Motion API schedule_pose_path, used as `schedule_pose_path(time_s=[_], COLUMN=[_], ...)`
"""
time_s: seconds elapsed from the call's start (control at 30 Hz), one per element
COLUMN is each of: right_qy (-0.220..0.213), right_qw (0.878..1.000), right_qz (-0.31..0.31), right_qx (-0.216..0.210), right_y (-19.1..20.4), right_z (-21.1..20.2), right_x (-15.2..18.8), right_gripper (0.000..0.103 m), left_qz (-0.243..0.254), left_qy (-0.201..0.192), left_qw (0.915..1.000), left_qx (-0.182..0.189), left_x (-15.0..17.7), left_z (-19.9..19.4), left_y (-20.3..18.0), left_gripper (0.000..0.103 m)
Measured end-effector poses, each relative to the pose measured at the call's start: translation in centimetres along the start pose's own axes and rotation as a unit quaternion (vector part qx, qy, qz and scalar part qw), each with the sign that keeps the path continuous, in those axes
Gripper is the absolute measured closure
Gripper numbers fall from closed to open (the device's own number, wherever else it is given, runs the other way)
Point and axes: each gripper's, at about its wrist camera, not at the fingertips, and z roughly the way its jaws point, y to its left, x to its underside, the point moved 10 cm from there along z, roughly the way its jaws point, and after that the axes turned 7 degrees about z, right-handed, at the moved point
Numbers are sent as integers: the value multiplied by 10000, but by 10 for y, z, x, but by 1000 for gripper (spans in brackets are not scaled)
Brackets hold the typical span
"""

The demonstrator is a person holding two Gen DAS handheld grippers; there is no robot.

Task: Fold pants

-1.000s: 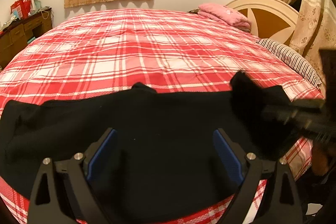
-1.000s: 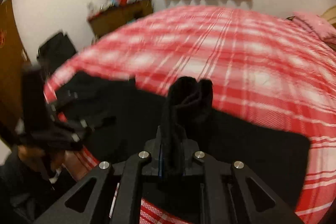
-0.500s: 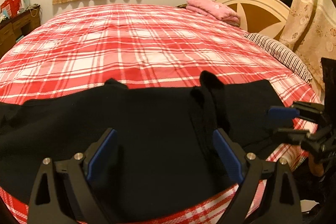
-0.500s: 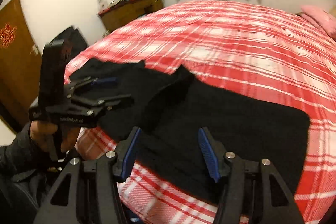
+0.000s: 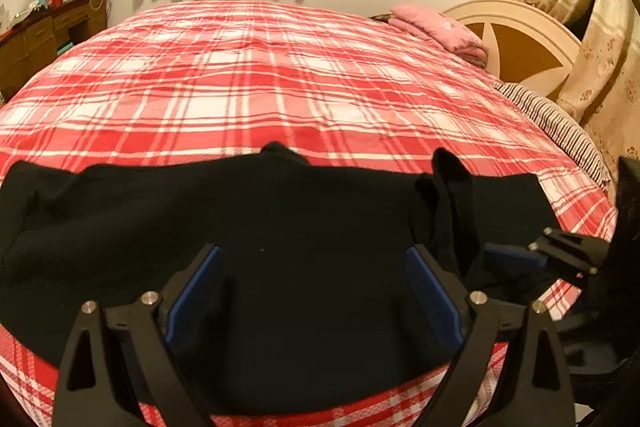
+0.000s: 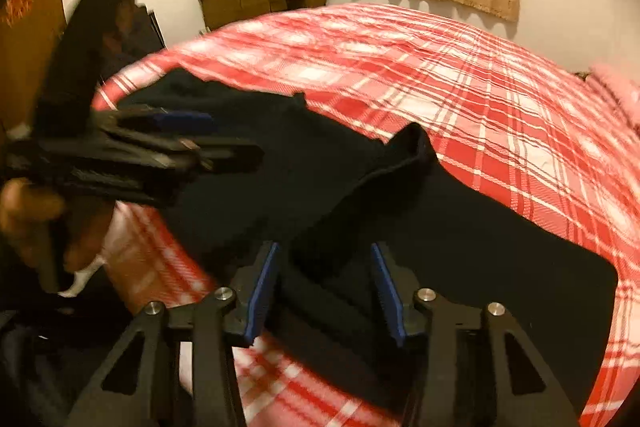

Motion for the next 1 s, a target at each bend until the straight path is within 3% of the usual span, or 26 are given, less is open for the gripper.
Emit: schedule_pose_path(time_s=[0.03, 0.13, 0.33, 0.47, 0.57, 0.6, 0.63, 0.67, 0.87, 0.93, 1.0], right_qy=[65, 74, -210, 224, 293, 284, 298, 267, -104, -275, -255], right_qw=[10000, 10000, 9990, 9977, 9982, 9986, 9986, 9987, 9993, 9977, 9957], right_qz=[-17, -24, -345, -631, -494, -333, -178, -95, 309, 601, 894], right_qx=[22, 30, -182, -133, -191, -303, -395, -415, -207, -171, -63], right_y=[-2, -4, 19, 28, 21, 17, 13, 8, -35, -57, -78], right_z=[4, -1, -40, -10, -1, -5, -11, -17, -63, -76, -77], right_x=[3, 4, -9, 9, 18, 17, 17, 17, 27, 26, 28], right_gripper=[83, 98, 98, 97, 94, 83, 66, 60, 58, 58, 58], left_qz=[-16, -64, -71, 26, 113, 128, 130, 96, 329, 514, 700], left_qy=[-3, -31, -59, -18, -19, -21, -16, 12, 130, 177, 380], left_qw=[10000, 10000, 9998, 9998, 9997, 9996, 9993, 9986, 9956, 9967, 9967], left_qx=[17, 65, 185, 212, 236, 267, 345, 518, 868, 609, -120], left_x=[1, -1, -3, -3, -4, -5, -6, -6, -11, -12, -9], left_z=[0, 0, -2, 0, -3, -3, -3, -1, 11, 17, 29], left_y=[1, 3, -2, -9, -14, -16, -19, -25, -63, -68, -59], left_gripper=[8, 8, 8, 8, 8, 8, 8, 8, 9, 9, 9])
